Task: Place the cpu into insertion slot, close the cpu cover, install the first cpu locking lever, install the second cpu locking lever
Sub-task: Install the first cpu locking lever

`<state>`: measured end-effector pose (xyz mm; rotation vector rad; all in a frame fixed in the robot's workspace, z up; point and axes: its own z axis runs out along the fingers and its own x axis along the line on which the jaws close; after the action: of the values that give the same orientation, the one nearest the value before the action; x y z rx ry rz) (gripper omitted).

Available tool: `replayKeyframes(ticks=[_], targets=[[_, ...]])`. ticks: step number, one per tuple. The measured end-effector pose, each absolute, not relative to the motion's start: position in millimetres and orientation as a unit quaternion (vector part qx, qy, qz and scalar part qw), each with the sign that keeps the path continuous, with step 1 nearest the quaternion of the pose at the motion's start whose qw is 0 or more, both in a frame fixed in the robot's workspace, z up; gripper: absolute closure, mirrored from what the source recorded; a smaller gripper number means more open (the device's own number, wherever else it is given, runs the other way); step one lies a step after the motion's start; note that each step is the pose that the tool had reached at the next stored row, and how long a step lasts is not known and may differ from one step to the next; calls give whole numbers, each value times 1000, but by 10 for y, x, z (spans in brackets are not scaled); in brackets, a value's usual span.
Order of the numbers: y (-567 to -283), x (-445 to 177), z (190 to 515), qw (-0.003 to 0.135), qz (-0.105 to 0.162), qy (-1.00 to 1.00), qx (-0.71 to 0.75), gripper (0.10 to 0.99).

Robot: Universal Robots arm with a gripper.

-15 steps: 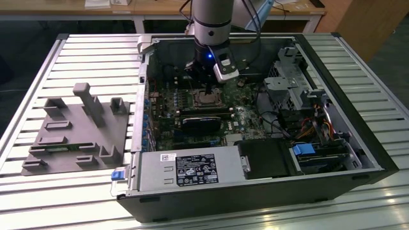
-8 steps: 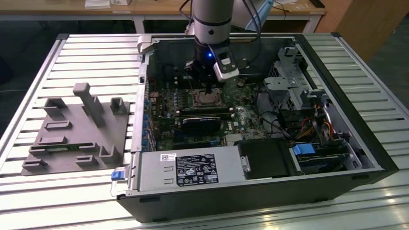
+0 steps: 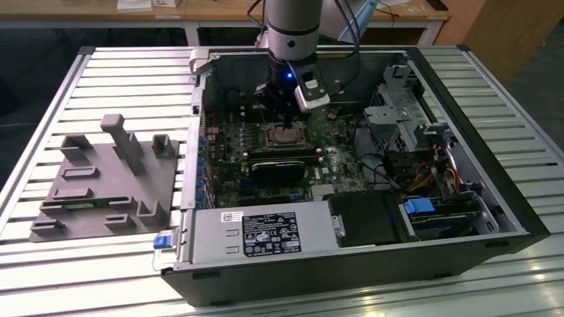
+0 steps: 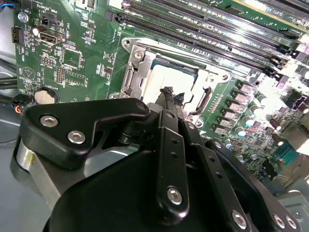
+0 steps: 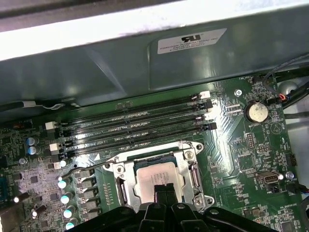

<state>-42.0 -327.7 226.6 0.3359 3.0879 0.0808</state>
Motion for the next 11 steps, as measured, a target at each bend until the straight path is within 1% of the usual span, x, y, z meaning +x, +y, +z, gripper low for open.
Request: replayKeyframes(ticks=[11], targets=[[-3277, -604, 2266, 18, 26, 994, 108, 980]])
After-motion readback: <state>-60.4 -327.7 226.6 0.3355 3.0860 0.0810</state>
